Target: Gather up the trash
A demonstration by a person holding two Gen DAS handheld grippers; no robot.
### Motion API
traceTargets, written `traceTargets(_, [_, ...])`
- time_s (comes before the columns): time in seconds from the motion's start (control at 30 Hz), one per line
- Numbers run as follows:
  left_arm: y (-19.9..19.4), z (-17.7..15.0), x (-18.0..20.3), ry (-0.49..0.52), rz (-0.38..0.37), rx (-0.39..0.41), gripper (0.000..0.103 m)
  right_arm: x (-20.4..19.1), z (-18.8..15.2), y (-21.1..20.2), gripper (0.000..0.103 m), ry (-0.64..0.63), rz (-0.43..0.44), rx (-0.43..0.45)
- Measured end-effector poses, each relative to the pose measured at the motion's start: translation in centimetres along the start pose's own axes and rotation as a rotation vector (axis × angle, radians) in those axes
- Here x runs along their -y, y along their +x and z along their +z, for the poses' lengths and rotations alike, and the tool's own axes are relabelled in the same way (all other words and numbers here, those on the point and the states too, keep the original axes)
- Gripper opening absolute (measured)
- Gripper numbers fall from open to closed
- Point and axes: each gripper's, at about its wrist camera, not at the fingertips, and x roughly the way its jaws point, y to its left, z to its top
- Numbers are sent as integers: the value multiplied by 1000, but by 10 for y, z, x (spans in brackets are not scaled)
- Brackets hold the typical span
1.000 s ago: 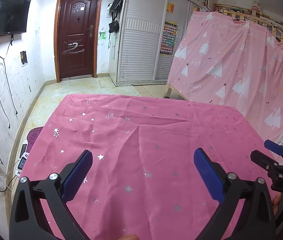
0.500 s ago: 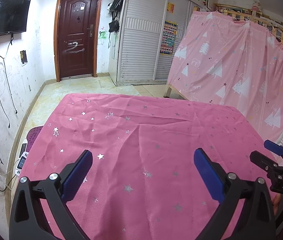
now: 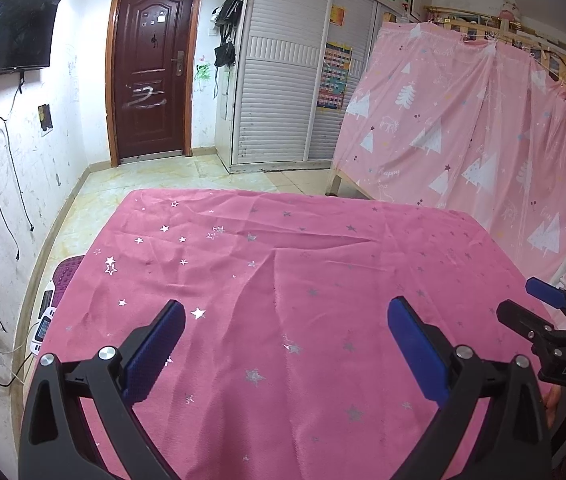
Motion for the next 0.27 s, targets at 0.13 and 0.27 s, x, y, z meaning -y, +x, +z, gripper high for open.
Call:
traceTargets(0.13, [-1, 0, 1, 1, 7, -2, 95, 0, 0, 0, 97, 1, 1, 0])
traceTargets(0.27, [0, 1, 0, -1, 9, -4, 95, -1, -1, 0, 97, -2, 0, -5])
